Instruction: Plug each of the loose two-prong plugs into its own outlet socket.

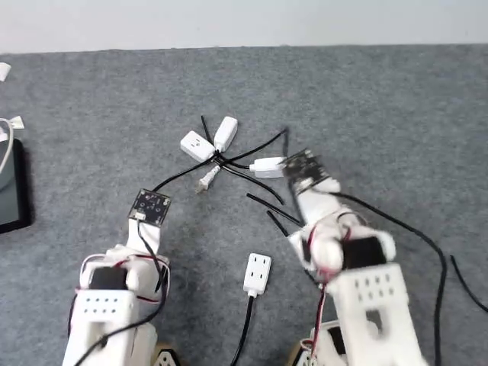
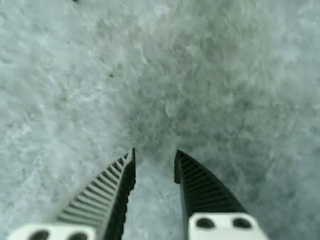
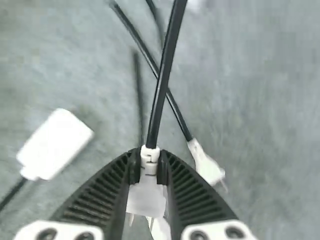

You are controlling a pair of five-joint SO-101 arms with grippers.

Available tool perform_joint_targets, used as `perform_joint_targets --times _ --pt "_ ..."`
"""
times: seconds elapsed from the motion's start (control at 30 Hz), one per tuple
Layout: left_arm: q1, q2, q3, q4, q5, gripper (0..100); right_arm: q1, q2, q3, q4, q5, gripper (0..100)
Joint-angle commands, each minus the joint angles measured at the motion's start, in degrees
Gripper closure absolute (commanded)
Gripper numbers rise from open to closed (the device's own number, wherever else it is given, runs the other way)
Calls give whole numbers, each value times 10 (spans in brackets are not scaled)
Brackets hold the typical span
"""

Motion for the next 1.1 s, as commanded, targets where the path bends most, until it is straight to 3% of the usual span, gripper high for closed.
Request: perform_joint_targets --times 0.0,0.27,0.53,0.63,0.83,1.07 --pt "4 113 -73 -4 -71 930 -67 -60 -20 2 3 991" --pt "104 248 -121 21 -163 930 -209 8 -21 -85 -42 991" --pt "137 353 -171 24 -171 930 -255 28 -20 -107 -74 991" --pt "156 391 -191 39 -205 930 -268 32 -18 -108 -75 991" --pt "160 407 -201 46 -217 931 -247 29 -18 -108 -90 991" --pt "141 407 -204 44 -200 931 -124 28 -40 -103 -100 991"
